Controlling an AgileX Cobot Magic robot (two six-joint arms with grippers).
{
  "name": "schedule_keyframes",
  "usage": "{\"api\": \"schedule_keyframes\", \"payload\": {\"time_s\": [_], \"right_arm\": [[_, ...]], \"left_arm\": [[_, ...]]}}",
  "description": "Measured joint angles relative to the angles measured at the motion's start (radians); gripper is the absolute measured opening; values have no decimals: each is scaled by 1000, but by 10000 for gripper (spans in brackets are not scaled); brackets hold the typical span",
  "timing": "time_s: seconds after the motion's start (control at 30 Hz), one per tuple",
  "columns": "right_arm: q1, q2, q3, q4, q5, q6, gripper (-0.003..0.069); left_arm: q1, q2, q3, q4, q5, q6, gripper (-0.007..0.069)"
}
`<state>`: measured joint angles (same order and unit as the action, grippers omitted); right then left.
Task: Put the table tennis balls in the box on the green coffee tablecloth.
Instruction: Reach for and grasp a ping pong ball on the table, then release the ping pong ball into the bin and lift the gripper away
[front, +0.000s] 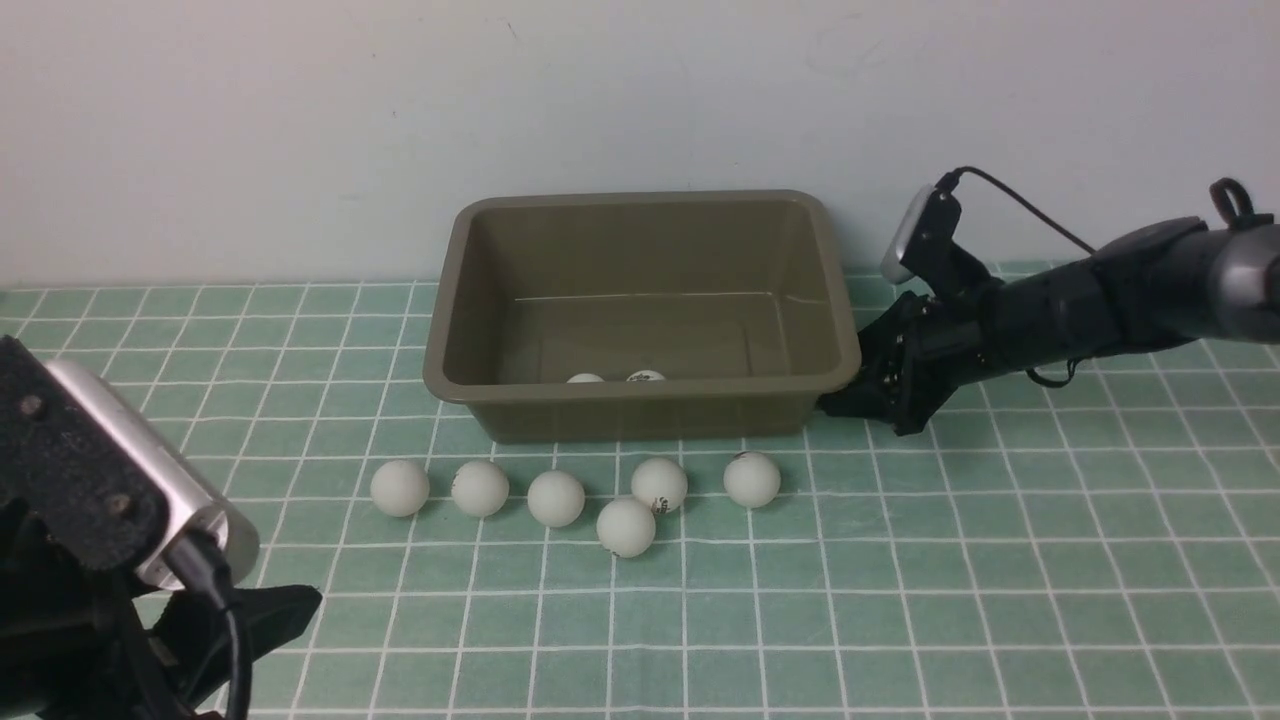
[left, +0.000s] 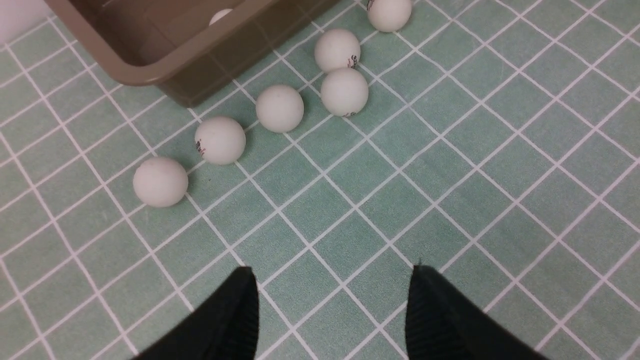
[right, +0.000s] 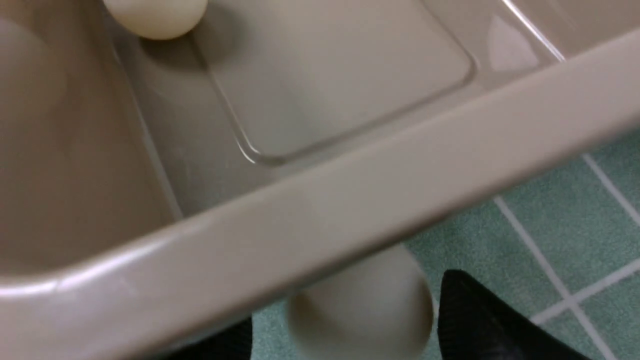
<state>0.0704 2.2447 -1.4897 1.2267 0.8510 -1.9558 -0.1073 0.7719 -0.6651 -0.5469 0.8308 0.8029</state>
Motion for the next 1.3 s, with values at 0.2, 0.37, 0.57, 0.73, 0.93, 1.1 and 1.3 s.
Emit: {"api": "schedule_keyframes", "payload": {"time_s": [0.2, 0.37, 0.57, 0.73, 0.93, 1.1, 1.3], "right_arm": [[3, 0, 0, 4, -2, -1, 436], [3, 0, 0, 8, -20, 18, 342], [0, 0, -2, 18, -70, 78, 344], [-51, -14, -4, 14, -85, 117, 344], [-141, -116, -4, 58, -10, 179, 344], [-124, -174, -4, 189, 190, 186, 344], [-21, -175, -6, 121, 175, 250, 344]], "left_arm": [[0, 0, 0, 0, 0, -3, 363], [0, 0, 0, -4, 1, -4, 363], [0, 0, 0, -15, 1, -4, 363], [0, 0, 0, -18, 1, -4, 363], [0, 0, 0, -20, 1, -4, 363], [0, 0, 0, -22, 1, -4, 363], [0, 0, 0, -22, 1, -4, 363]]}}
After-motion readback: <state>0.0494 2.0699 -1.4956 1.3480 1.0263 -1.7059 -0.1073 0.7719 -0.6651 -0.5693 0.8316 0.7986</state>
